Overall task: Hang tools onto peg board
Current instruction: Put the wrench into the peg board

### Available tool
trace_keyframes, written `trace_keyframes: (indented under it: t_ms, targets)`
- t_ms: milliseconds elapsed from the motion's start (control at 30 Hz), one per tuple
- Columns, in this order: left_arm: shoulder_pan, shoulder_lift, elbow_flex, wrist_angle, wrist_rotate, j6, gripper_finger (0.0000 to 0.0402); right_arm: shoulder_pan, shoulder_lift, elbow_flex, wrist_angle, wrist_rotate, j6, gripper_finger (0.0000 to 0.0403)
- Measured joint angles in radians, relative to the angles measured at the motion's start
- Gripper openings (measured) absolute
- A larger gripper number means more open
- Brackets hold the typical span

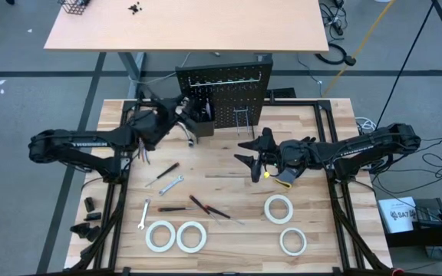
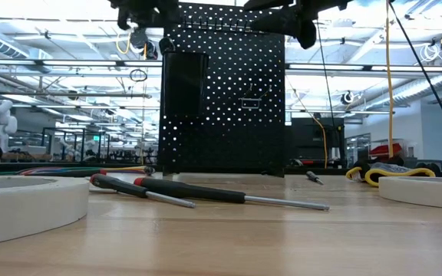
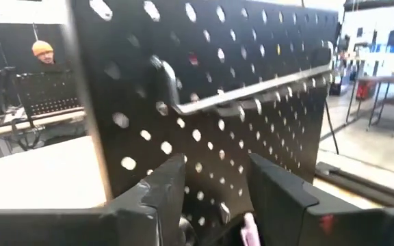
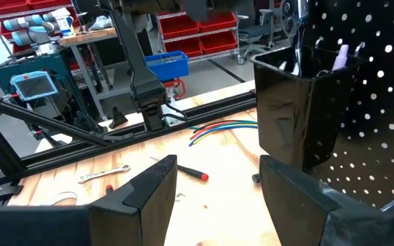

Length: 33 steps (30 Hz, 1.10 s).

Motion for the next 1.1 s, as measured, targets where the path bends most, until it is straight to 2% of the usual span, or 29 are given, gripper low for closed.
trace_keyframes:
  t_ms: [133,300,400,500,600,667,867,1000,1100]
  targets:
    - [-0.027,-0.067,0.001,0.019,0.017,0.002,0.0159,0.009,0.0,0.0,-0.011,0.0,0.014,0.0201]
    - [-0.077,-0.158,0.002,-0.054,0.161,-0.062,0.016,0.02,0.0,0.0,-0.012,0.0,0.015,0.0201]
    - [-0.127,-0.21,0.002,-0.249,0.357,-0.167,0.016,0.029,0.0,0.0,0.009,-0.024,0.023,0.0201]
    - [-0.181,-0.234,0.002,-0.54,0.556,-0.287,0.016,0.038,0.01,0.0,0.017,-0.084,0.018,0.0201]
    - [-0.245,-0.231,-0.02,-0.788,0.649,-0.445,0.016,0.044,0.044,0.0,0.022,-0.103,0.011,0.0201]
    - [-0.297,-0.226,-0.065,-0.851,0.664,-0.559,0.016,0.045,0.075,0.0,0.028,-0.104,0.016,0.0201]
    - [-0.477,-0.208,-0.213,-0.851,0.668,-0.822,0.016,0.049,0.199,-0.001,0.098,-0.106,0.077,0.0201]
    - [-0.572,-0.202,-0.272,-0.863,0.597,-0.962,0.016,0.049,0.275,-0.001,0.221,-0.176,0.093,0.0201]
    - [-0.62,-0.188,-0.297,-0.925,0.5,-1.053,0.016,0.049,0.317,-0.001,0.298,-0.207,0.094,0.0201]
